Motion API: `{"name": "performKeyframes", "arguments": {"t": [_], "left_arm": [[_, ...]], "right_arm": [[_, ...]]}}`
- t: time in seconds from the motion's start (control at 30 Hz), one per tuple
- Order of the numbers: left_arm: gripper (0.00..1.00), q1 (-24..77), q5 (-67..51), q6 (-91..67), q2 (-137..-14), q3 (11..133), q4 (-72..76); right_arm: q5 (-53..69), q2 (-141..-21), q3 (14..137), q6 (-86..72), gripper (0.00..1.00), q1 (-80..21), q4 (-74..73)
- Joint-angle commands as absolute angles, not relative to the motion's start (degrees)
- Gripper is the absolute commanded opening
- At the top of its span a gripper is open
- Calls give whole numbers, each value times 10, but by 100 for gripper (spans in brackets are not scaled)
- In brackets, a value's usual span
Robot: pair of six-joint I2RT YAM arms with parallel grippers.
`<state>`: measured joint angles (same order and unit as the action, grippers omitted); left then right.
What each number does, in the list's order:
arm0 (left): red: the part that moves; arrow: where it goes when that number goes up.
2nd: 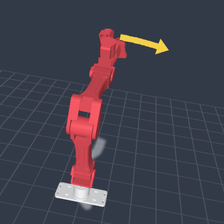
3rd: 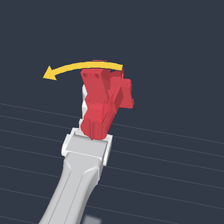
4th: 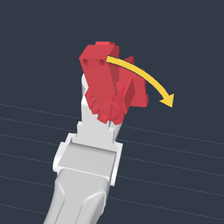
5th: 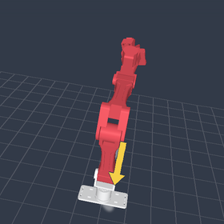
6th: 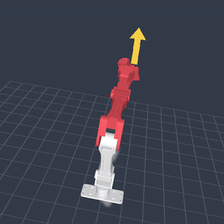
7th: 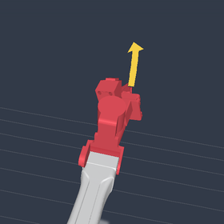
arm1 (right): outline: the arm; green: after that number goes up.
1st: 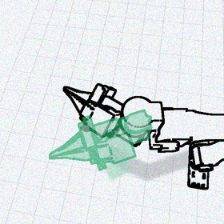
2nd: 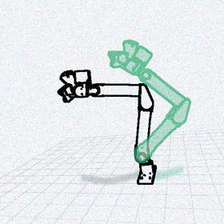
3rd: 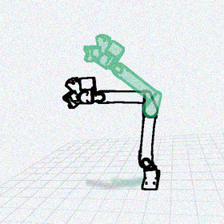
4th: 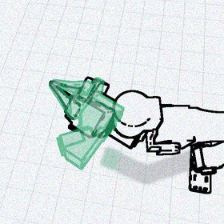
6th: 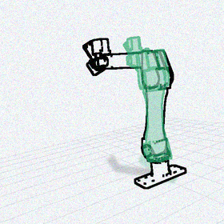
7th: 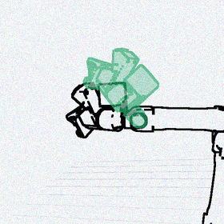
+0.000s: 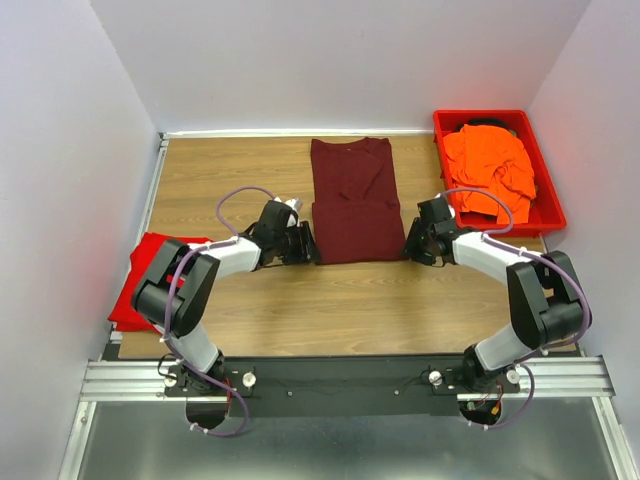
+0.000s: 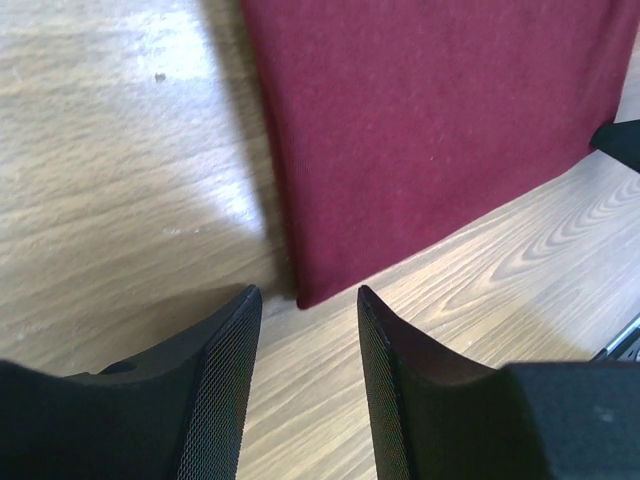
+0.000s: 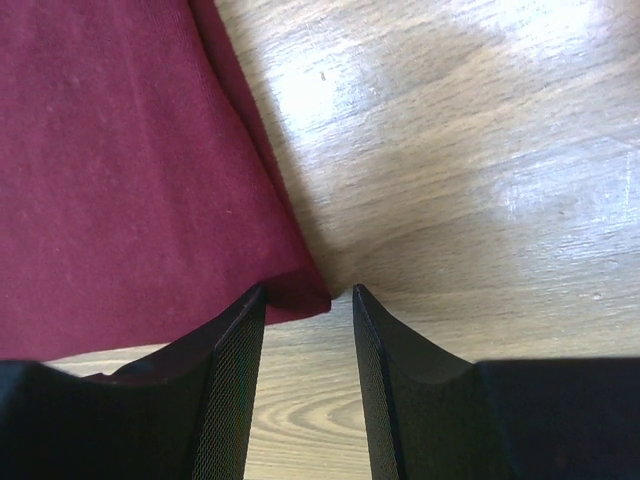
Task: Fold and stack the t-shirts
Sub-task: Fold the tshirt
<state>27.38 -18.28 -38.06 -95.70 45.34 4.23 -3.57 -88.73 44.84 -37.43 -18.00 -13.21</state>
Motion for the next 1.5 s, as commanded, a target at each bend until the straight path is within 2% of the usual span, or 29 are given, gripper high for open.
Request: {"name": "performKeyframes", "arguments": {"t": [0.0,0.53,0.67,0.73,0.77,0.83,0.93,1.23,1.47], "left_arm": [[50,275,-181,-381,-986,445,42],[36,300,-158,-386,-1026,461,39],[27,302,-159,-389,-1025,463,37],[15,302,-158,-386,-1022,470,30],[6,302,-158,-384,-1021,474,26],[0,302,-159,-381,-1015,478,16],[0,302,-162,-377,-991,476,4],[0,307,-161,-361,-879,419,-54],[0,340,-159,-387,-753,353,-113]], "right_arm": [[-37,-908,455,-374,47,-178,-127],[-9,-944,462,-372,39,-179,-101],[-4,-945,461,-368,32,-179,-100],[-3,-940,458,-367,24,-178,-100],[-4,-940,459,-366,21,-178,-100],[11,-934,455,-364,11,-179,-100],[26,-914,441,-363,1,-179,-102],[64,-796,370,-367,0,-179,-141],[100,-628,338,-367,1,-180,-252]]}}
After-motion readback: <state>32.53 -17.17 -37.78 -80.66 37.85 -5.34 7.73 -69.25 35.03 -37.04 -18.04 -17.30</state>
